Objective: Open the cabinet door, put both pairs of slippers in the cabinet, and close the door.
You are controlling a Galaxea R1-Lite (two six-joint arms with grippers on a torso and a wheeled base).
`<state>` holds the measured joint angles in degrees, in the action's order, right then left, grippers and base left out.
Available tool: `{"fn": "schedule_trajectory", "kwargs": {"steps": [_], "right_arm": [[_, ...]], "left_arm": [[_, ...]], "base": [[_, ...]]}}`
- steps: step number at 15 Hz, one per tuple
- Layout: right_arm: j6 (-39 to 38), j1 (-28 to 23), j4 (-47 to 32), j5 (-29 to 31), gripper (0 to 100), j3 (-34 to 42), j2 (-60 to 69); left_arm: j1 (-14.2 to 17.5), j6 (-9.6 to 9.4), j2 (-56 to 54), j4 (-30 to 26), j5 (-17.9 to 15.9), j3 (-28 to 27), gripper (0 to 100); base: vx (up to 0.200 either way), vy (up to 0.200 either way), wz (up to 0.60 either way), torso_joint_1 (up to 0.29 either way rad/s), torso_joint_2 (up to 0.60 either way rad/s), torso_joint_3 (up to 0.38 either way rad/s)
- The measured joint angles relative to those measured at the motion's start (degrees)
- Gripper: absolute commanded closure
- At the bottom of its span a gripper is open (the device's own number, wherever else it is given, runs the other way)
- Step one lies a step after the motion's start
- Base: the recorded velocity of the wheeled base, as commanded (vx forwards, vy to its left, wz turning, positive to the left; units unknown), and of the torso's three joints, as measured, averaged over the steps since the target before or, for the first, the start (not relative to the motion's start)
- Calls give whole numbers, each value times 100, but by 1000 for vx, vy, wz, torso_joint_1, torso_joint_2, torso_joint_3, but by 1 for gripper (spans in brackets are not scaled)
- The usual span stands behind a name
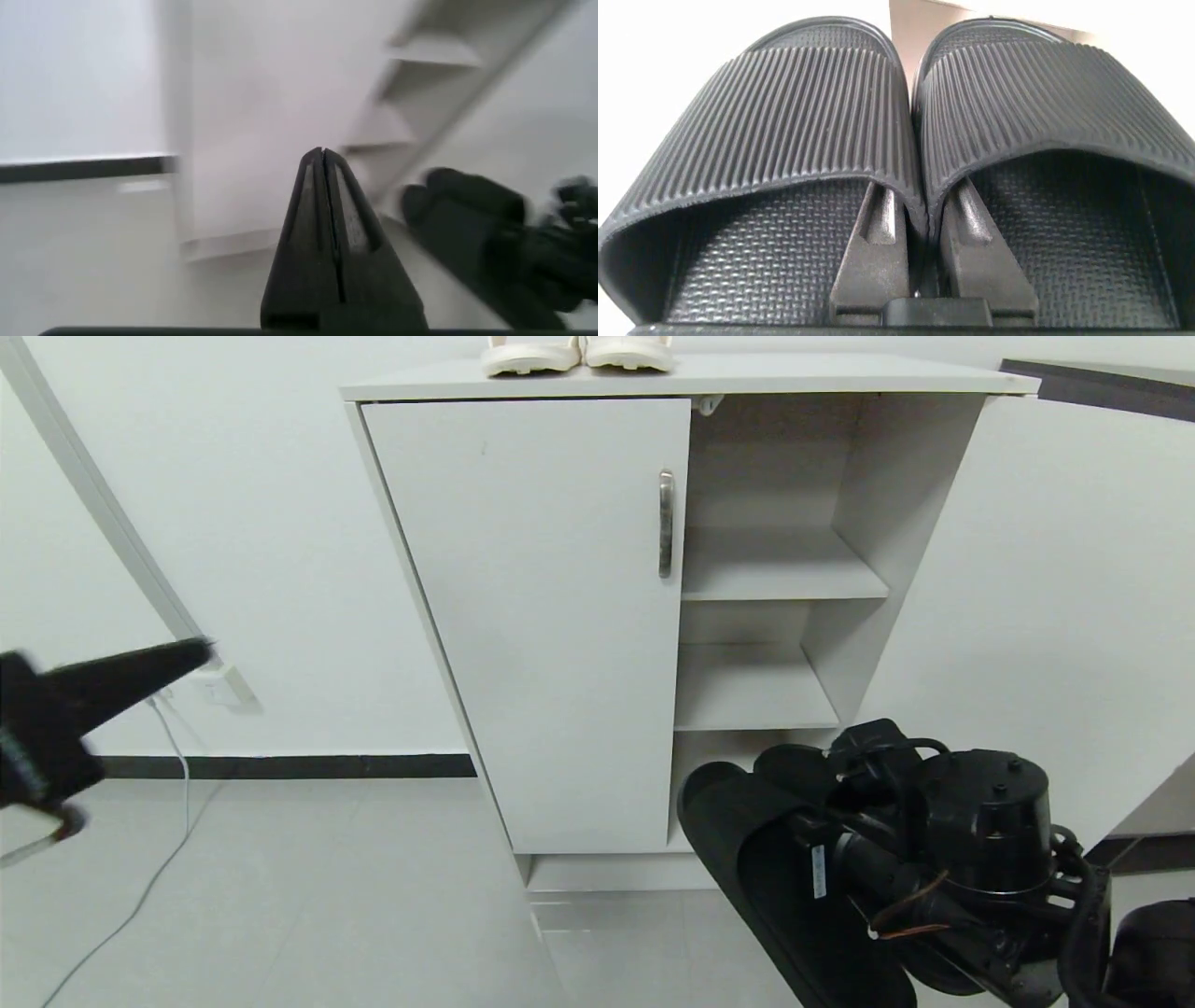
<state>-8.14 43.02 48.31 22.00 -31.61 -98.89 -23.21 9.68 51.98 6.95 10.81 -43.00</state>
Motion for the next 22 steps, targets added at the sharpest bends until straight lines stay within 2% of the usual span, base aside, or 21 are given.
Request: {"fn": "schedule_trajectory", "kwargs": {"steps": [3, 5, 9, 11, 13, 15, 17, 19, 22], "right_arm": [[123, 24, 254, 9, 100, 28, -213], [134, 99, 282, 11, 100, 85, -271], [158, 144, 377, 0, 100, 132, -321], [157, 160, 440, -2, 100, 162, -334], [157, 227, 453, -22, 100, 188, -350], [157, 341, 536, -17, 100, 195, -384], [157, 424, 744, -52, 100, 229, -461], [157, 466, 1270, -44, 100, 243, -635], [177, 499, 2150, -9, 100, 236, -1059]], "left_arm": [[959, -98, -1687, -572, 306, 1122, 100], [1562, -246, -2762, -741, 401, 1957, 100], [2154, -701, -4509, -905, 435, 3407, 100], [2270, -772, -4912, -722, 399, 3862, 100], [2305, -823, -5086, -536, -239, 4185, 100], [2310, -1000, -5160, -695, -603, 4269, 100], [2310, -1003, -5196, -697, -1139, 4290, 100], [2314, -1087, -5209, -700, -1220, 4297, 100], [2311, -1054, -5216, -700, -1201, 4300, 100]], "base": [[0, 0, 0, 0, 0, 0], [0, 0, 0, 0, 0, 0], [0, 0, 0, 0, 0, 0], [0, 0, 0, 0, 0, 0], [0, 0, 0, 0, 0, 0], [0, 0, 0, 0, 0, 0], [0, 0, 0, 0, 0, 0], [0, 0, 0, 0, 0, 0], [0, 0, 0, 0, 0, 0]]}}
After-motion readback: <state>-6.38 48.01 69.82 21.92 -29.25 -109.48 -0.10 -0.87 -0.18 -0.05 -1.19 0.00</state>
